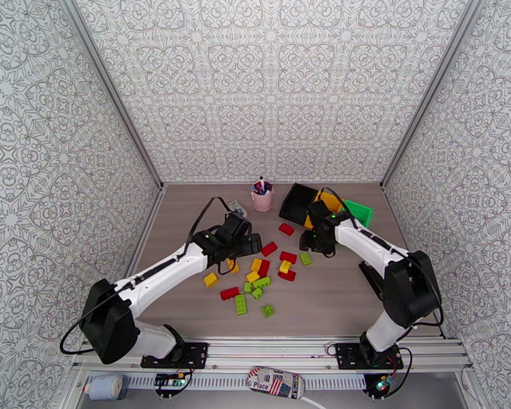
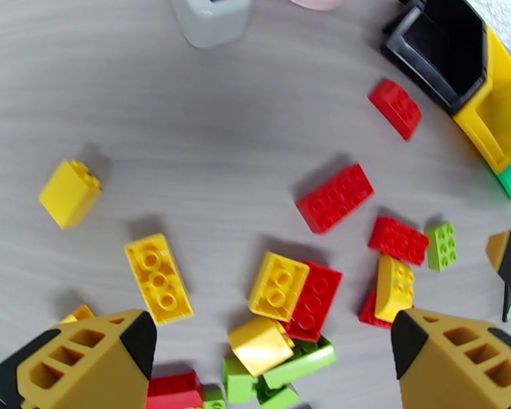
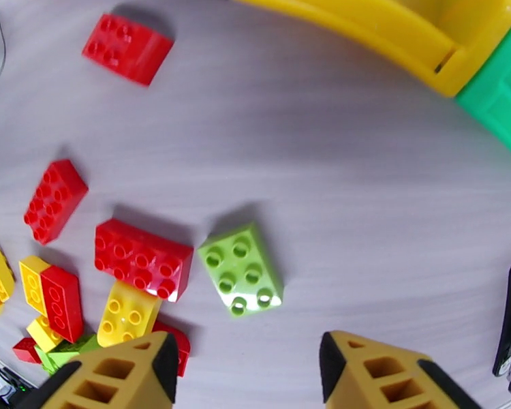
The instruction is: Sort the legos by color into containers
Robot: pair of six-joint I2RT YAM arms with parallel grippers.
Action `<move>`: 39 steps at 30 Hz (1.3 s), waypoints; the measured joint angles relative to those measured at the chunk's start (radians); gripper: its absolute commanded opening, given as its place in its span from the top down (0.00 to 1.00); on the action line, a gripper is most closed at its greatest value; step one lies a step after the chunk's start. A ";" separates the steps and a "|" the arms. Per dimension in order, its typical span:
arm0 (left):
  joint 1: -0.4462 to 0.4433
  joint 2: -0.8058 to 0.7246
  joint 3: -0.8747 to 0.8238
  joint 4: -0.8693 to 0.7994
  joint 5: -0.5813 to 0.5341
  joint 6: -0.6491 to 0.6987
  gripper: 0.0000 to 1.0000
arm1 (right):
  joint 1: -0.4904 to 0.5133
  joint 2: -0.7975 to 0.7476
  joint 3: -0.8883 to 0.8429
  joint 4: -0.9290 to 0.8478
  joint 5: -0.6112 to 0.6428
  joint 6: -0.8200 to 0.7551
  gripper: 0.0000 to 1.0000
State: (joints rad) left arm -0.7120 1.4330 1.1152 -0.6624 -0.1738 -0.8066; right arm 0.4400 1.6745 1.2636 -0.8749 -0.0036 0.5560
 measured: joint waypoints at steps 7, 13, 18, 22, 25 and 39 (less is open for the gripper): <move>-0.061 -0.006 -0.014 -0.039 0.002 -0.087 0.01 | 0.010 0.021 0.023 -0.087 0.066 0.026 0.36; -0.107 -0.036 -0.014 -0.063 -0.026 -0.107 0.01 | 0.019 -0.044 0.002 -0.099 0.121 0.032 0.31; -0.098 -0.111 -0.033 -0.004 0.023 -0.085 0.01 | 0.019 -0.076 -0.018 -0.084 0.115 0.018 0.19; -0.009 -0.090 -0.070 0.071 0.143 -0.071 0.01 | 0.019 -0.082 -0.056 -0.074 0.084 -0.003 0.24; 0.011 -0.053 -0.078 0.082 0.188 -0.056 0.01 | 0.019 -0.069 -0.056 -0.060 0.048 -0.021 0.27; 0.003 0.055 -0.004 0.031 0.197 -0.024 0.01 | 0.019 0.141 -0.035 -0.030 -0.035 -0.076 0.35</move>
State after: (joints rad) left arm -0.7086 1.4879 1.1110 -0.6312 0.0231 -0.8303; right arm 0.4595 1.8153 1.2289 -0.9047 -0.0383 0.4805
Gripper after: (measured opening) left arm 0.994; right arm 0.656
